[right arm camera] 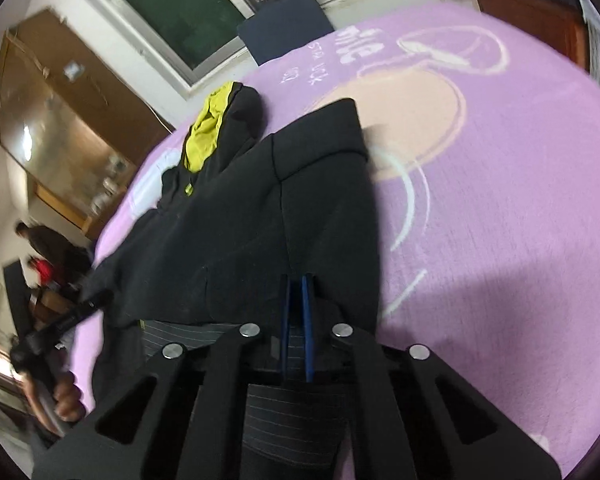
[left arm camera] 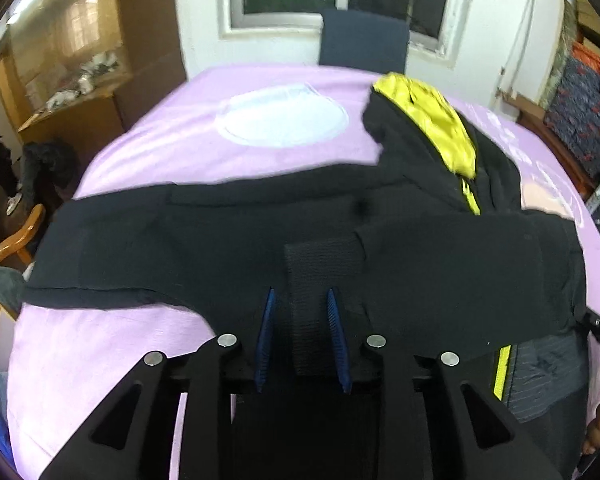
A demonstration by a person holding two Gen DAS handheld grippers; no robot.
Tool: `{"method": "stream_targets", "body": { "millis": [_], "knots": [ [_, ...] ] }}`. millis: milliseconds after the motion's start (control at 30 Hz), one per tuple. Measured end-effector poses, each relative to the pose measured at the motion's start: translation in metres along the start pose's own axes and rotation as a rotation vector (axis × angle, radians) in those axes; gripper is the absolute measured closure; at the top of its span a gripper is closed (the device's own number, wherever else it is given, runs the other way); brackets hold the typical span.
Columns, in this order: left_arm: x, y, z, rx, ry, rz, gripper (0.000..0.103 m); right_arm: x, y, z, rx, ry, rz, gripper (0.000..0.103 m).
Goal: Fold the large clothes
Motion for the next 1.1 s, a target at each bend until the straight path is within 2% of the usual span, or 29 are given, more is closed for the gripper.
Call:
{"method": "stream_targets", "body": {
  "millis": [100,167,233,333,467,533,567,600,667,733,900,1067,1100],
  "knots": [
    [0.023,0.008,-0.002,-0.003,-0.017,-0.069,0.077,0.009,0.0,0.004,0.012,0.009,-0.035,0.096],
    [0.029,0.015,-0.011,-0.028,-0.045,-0.091,0.077,0.025,0.006,0.014,0.023,0.043,-0.094,0.096],
    [0.026,0.024,-0.028,-0.066,-0.079,-0.086,0.077,0.036,0.018,0.027,0.032,0.073,-0.139,0.095],
    [0.007,0.029,-0.051,-0.114,-0.095,-0.062,0.076,0.027,0.04,0.045,0.056,0.045,-0.163,0.095],
    [-0.032,0.022,-0.063,-0.113,-0.1,0.021,0.076,-0.004,0.057,0.048,0.03,0.028,-0.143,0.095],
    [-0.039,0.02,-0.065,-0.134,-0.081,0.0,0.077,-0.022,0.059,0.041,0.019,-0.001,-0.125,0.097],
    [-0.039,0.021,-0.068,-0.152,-0.066,-0.003,0.076,-0.034,0.057,0.031,0.011,-0.052,-0.098,0.103],
    [-0.039,0.021,-0.069,-0.161,-0.057,-0.006,0.076,-0.045,0.057,0.021,-0.01,-0.072,-0.067,0.103],
    [-0.04,0.022,-0.07,-0.166,-0.049,-0.014,0.076,-0.044,0.065,0.008,-0.101,0.001,-0.028,0.103],
    [-0.039,0.022,-0.068,-0.143,-0.074,-0.019,0.076,-0.045,0.067,0.004,-0.122,0.032,-0.025,0.103],
    [-0.019,0.017,-0.037,-0.028,-0.149,-0.053,0.075,-0.043,0.06,0.014,-0.035,-0.072,-0.064,0.103],
    [0.004,-0.001,0.033,0.106,-0.066,-0.071,0.071,-0.032,0.061,0.008,-0.035,-0.095,-0.105,0.103],
    [0.008,-0.007,0.045,0.13,-0.044,-0.07,0.071,-0.026,0.059,0.008,-0.034,-0.091,-0.119,0.1]
  ]
}}
Point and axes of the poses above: each gripper's, at about its wrist camera, not at the fingertips, and x roughly against the way its jaws point, z to its left, y to its top, the point moved 6 cm from there along -x, roughly the way its jaws point, and after that the axes turned 14 degrees about -x, right-handed, at the moved point
